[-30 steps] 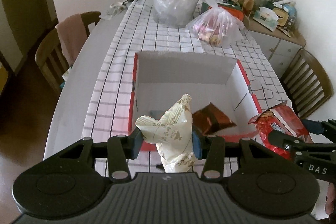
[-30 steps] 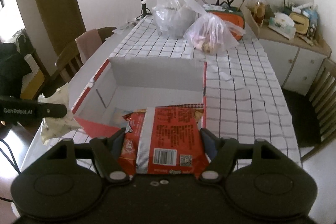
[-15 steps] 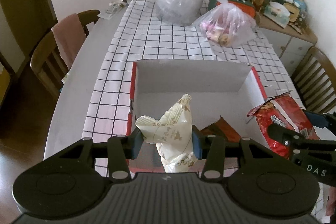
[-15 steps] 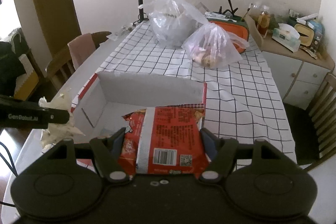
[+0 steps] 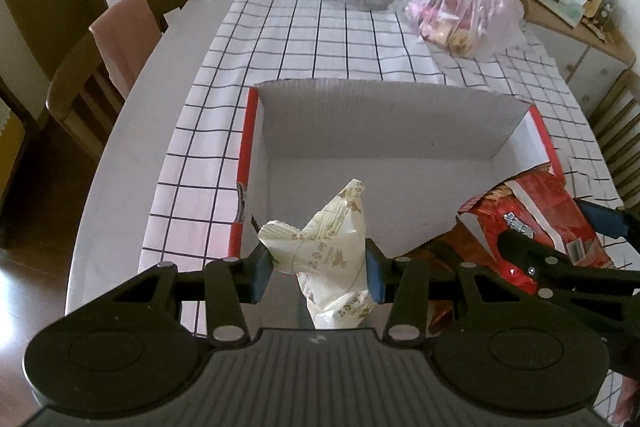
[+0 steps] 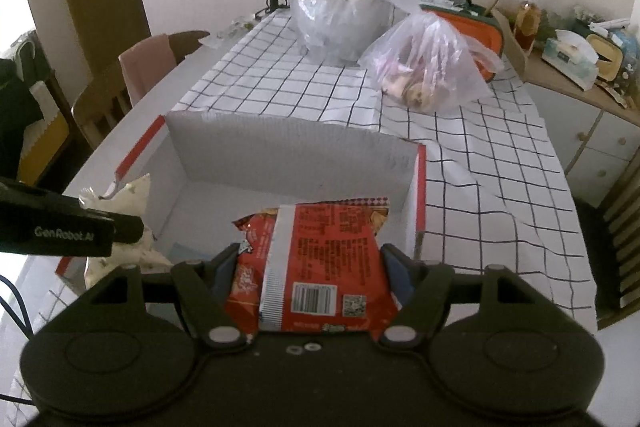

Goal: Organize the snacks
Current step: 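Carry both bags into the red box and open both tools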

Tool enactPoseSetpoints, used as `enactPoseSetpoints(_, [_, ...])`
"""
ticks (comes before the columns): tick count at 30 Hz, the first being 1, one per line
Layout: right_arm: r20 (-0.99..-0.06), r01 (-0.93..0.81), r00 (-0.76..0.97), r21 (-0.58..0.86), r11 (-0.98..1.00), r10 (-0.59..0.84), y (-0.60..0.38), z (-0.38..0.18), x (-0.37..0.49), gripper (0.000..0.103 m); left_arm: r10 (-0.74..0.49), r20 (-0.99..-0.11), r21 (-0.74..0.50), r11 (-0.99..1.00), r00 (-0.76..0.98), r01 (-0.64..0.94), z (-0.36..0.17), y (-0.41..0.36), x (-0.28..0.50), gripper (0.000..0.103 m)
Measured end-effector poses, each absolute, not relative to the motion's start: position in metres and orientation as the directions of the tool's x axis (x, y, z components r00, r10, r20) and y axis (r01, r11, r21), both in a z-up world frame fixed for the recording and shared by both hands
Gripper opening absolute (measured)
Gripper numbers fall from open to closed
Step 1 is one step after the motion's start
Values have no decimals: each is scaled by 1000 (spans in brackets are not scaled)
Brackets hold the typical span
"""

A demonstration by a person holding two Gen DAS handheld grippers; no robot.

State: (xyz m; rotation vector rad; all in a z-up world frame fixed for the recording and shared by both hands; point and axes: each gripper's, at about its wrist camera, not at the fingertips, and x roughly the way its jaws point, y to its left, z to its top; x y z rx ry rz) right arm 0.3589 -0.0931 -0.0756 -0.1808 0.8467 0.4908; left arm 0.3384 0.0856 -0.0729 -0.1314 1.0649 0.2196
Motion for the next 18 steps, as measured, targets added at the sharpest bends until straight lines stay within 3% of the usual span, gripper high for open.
enactPoseSetpoints(18, [-806,-516,500,18,856,318,-73,-115,382,72,136,-912,50,973,388,-224,-118,83,366,46])
